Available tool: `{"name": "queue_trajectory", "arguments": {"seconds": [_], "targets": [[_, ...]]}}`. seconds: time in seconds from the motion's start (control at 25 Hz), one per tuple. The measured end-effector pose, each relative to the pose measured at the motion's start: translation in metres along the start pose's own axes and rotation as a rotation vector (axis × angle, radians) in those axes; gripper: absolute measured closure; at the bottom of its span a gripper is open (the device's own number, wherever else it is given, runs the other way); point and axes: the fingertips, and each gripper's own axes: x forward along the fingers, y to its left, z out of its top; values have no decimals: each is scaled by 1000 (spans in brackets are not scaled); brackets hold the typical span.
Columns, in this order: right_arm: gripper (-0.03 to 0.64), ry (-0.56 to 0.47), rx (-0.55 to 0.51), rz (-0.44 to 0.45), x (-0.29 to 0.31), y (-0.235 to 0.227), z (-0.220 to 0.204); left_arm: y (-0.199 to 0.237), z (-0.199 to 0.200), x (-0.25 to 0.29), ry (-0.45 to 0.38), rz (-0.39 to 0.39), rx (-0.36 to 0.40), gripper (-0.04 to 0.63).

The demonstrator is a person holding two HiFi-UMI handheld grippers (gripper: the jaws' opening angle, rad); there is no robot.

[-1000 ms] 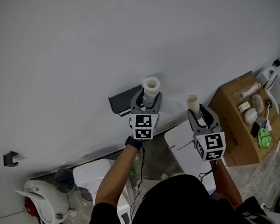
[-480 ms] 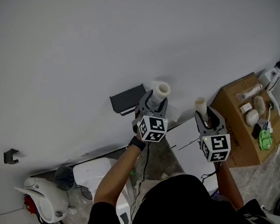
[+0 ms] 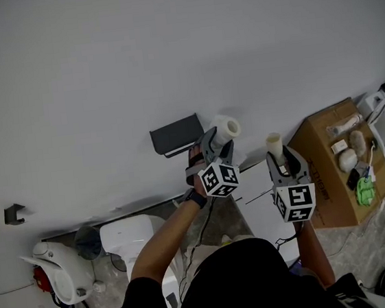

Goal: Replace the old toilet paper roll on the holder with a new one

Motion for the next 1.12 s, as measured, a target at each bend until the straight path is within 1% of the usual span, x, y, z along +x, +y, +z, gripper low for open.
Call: {"name": "queue_trajectory", "arguments": {"seconds": [0.2,0.36,0.48,0.64,0.76,0.84,1.0,1.12], "targets": [[439,16,-9,1,4,2,-4,-11,-18,10,50,-2,89,327],[439,32,-5,-3,6,0,-9,-10,-39,17,128,56,234,328],[438,34,-9,-11,7,-4,-11,-14,-55,20,170,57,287,328],[439,36,-7,-11,9,-5,-11,-20,-64,23,180,49,303,328],[439,38,-5,-7,9,-2,-11,-22,-66,26,175,56,315,328],[439,40,-5,-5,9,-1,-13,-23,-67,27,179,59,354,328],[439,44,-9,-6,9,-1,-14,-28,-71,27,195,49,469,328],[439,47,-7,-1,9,0,-13,-28,-73,26,201,66,538,328]]}}
